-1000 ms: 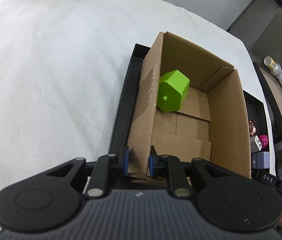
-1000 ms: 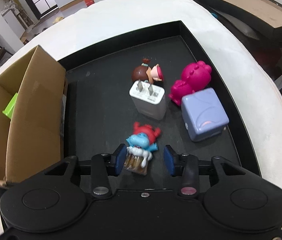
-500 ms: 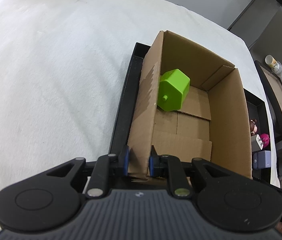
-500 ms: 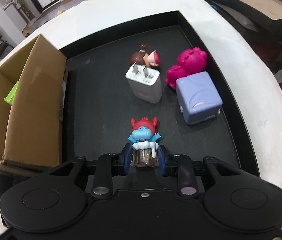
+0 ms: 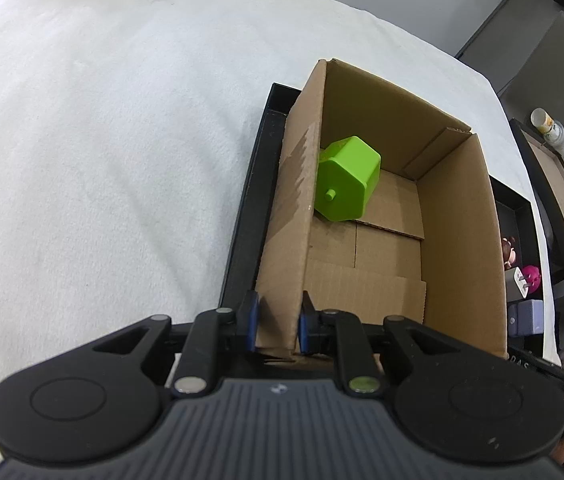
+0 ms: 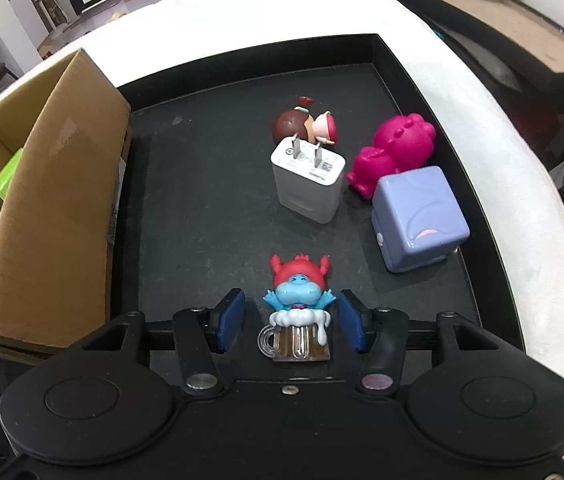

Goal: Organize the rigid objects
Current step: 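Grasp the blue-red figure on the jar with the right tool, then carry the blue-red figure over the box and release it with the right tool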

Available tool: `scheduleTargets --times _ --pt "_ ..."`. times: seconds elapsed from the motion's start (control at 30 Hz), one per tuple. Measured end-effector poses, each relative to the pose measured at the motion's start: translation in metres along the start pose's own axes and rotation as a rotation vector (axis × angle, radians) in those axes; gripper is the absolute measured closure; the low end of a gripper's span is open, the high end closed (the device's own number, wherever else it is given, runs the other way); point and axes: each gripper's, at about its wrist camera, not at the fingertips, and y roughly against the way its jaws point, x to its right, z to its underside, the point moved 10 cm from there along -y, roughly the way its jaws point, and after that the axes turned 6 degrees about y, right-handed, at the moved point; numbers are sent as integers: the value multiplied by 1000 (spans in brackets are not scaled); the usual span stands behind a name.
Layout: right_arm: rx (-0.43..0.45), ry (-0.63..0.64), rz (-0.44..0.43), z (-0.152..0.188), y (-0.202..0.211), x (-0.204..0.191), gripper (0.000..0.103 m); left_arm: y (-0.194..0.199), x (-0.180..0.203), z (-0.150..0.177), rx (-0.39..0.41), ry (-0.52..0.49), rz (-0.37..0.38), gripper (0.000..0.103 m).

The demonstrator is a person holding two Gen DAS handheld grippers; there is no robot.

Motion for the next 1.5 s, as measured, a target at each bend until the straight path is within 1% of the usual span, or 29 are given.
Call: scheduleTargets --times 0.1,0.17,0.3,0.4,0.77,0.9,1.17,1.5 --pt "7 25 34 -2 -1 -3 55 0 -1 0 -2 7 3 85" --pt "12 42 57 -3 -1 -3 64 -1 -1 0 -1 6 6 85" --pt "12 58 57 -4 1 -4 65 0 -1 0 -2 9 7 85" --pt "45 86 72 -7 13 -8 65 -1 -1 1 -2 11 12 85" --pt "101 89 30 -23 56 -18 65 1 -4 -1 8 23 21 84" --pt "115 95 17 -31 65 -23 65 2 -4 -1 5 26 25 84" --pt "157 121 -37 -52 86 -49 65 1 -4 -1 9 31 33 84" --pt "215 139 -72 -83 99 -75 65 1 -5 0 1 29 43 84"
